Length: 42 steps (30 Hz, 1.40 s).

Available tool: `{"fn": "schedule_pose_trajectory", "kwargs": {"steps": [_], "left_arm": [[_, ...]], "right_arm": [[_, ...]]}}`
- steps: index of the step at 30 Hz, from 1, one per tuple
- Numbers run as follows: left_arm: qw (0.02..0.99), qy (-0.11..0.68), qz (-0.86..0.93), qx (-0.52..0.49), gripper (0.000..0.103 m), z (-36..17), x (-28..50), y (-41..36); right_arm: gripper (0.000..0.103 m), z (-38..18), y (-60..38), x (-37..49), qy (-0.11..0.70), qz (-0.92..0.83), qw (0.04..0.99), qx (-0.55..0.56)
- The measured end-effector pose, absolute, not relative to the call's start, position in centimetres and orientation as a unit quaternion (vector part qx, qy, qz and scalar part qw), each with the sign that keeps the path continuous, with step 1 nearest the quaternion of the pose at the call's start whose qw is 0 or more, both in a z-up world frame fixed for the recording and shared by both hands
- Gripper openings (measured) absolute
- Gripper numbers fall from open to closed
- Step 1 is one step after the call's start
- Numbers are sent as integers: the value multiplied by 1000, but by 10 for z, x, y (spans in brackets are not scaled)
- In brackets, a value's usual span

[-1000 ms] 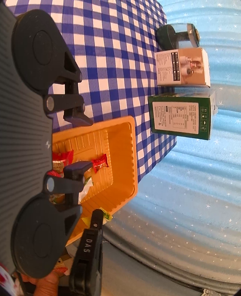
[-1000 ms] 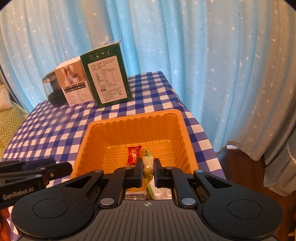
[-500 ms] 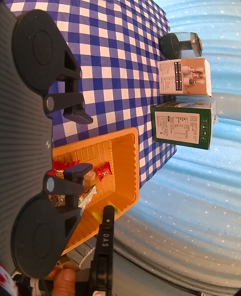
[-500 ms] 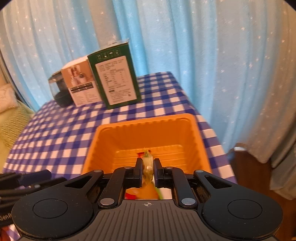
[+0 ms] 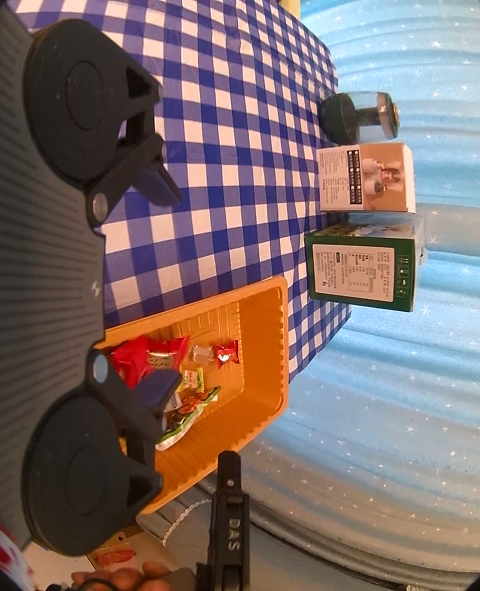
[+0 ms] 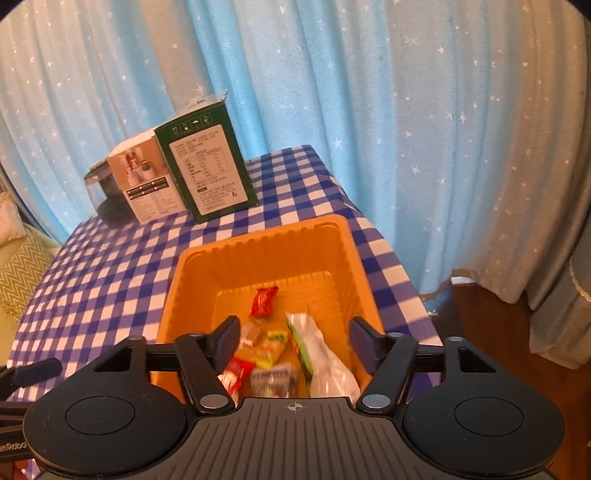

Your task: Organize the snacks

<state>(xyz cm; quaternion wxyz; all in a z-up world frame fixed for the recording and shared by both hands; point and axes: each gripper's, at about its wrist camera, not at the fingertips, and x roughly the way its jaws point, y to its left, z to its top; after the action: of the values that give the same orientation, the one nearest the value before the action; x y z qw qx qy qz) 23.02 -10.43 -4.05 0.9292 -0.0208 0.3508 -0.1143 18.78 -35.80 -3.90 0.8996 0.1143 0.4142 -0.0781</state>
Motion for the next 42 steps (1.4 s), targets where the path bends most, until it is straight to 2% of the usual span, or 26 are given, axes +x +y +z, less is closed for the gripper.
{"fn": "schedule_pose_trajectory", "kwargs": {"steps": [3, 9, 25, 42], "left_arm": [[932, 341, -118, -27, 103, -31, 214, -101], [936, 334, -110, -21, 103, -10, 175, -98], [945, 320, -60, -13, 103, 35, 58, -83], [938, 338, -75, -28, 103, 38, -17, -74]], "right_arm": [[79, -26, -350, 167, 413, -82, 900, 109], [84, -3, -328, 126, 416, -80, 901, 96], [86, 43, -276, 20, 418, -64, 903, 77], [86, 73, -244, -64, 393, -70, 916, 42]]}}
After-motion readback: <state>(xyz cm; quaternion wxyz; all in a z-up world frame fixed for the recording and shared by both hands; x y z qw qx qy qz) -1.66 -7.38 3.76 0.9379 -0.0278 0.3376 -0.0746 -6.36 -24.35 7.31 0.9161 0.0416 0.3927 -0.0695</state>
